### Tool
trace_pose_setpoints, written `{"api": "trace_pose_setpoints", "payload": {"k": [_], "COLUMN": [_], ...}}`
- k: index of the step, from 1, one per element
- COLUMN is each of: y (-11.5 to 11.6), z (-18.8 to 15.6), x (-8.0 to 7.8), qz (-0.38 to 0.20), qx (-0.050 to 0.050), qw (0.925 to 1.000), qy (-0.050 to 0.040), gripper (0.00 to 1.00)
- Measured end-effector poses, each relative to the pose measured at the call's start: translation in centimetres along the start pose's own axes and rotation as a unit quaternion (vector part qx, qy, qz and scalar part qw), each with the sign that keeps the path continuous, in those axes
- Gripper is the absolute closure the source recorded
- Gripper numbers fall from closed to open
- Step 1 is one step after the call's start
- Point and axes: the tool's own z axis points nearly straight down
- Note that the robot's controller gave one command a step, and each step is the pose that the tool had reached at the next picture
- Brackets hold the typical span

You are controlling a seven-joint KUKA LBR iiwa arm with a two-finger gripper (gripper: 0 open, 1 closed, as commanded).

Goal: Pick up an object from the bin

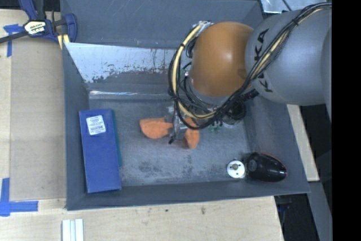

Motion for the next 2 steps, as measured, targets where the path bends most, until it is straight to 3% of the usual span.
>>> {"api": "trace_pose_setpoints", "payload": {"k": [1, 2], "y": [-0.5, -0.4], "z": [-3.2, -1.7], "x": [0.6, -0.7], "qz": [0.002, 0.002], "qx": [0.0, 0.0], "qw": [1.0, 1.0], "qy": [0.0098, -0.0028], "gripper": [1.0, 1.0]}}
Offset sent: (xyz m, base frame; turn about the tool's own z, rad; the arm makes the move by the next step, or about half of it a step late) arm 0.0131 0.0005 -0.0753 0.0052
